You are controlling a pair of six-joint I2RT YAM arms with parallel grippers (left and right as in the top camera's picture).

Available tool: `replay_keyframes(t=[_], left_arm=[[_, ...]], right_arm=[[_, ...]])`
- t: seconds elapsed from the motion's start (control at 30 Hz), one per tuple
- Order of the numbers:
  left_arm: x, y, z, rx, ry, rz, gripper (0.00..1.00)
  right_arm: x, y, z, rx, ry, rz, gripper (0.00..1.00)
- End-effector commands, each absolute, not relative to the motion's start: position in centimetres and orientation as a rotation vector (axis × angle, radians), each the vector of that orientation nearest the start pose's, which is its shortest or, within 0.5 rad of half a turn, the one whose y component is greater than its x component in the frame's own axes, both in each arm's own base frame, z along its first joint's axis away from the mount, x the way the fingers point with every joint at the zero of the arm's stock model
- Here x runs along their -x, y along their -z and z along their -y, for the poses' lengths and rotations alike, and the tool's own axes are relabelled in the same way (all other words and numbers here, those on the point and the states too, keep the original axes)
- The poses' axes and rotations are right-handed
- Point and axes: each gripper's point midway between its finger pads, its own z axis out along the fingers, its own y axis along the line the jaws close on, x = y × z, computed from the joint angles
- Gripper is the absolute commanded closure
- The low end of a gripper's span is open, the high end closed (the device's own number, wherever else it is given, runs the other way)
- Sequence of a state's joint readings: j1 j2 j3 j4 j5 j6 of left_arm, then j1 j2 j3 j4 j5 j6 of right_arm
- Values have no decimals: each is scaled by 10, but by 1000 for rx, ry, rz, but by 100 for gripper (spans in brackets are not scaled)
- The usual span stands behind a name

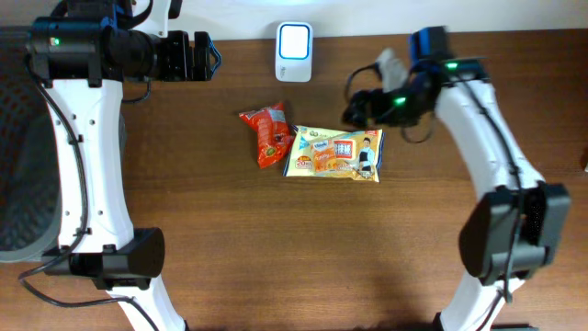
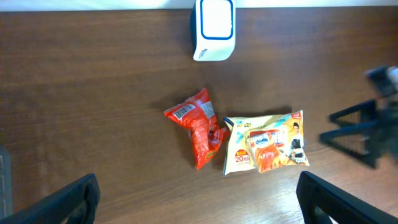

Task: Scan the item barcode
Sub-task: 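Reach the right gripper to the orange tissue pack and grasp it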

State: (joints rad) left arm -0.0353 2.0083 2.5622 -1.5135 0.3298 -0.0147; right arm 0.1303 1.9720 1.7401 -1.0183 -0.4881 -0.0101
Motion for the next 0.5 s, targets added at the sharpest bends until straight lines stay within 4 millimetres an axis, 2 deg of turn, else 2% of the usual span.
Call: replay_keyframes(t=[0.0, 0.07, 0.13, 0.2, 0.23, 0.3, 0.33, 0.47], left_arm=[[-440, -346, 71, -184, 432, -2481, 1], [-440, -346, 71, -184, 432, -2481, 1], [-440, -346, 71, -184, 432, -2481, 1], [-440, -346, 71, -184, 432, -2481, 1], [-440, -346, 71, -184, 432, -2481, 1], [-440, -346, 71, -184, 432, -2481, 1], [-440, -346, 71, -184, 432, -2481, 1], [-440, -346, 71, -184, 432, -2481, 1]], right_arm=[[-420, -123, -164, 462, -488, -2811, 22], [-411, -117, -184, 543, -269, -2816, 22], [-402, -116, -204, 625, -161, -2791, 23], [-394, -116, -221, 672, -34, -2756, 33], [-388, -113, -227, 667, 35, -2750, 33], [-382, -105, -229, 649, 114, -2741, 36], [-379, -88, -232, 635, 138, -2728, 36], [-377, -54, -227, 628, 160, -2707, 36]])
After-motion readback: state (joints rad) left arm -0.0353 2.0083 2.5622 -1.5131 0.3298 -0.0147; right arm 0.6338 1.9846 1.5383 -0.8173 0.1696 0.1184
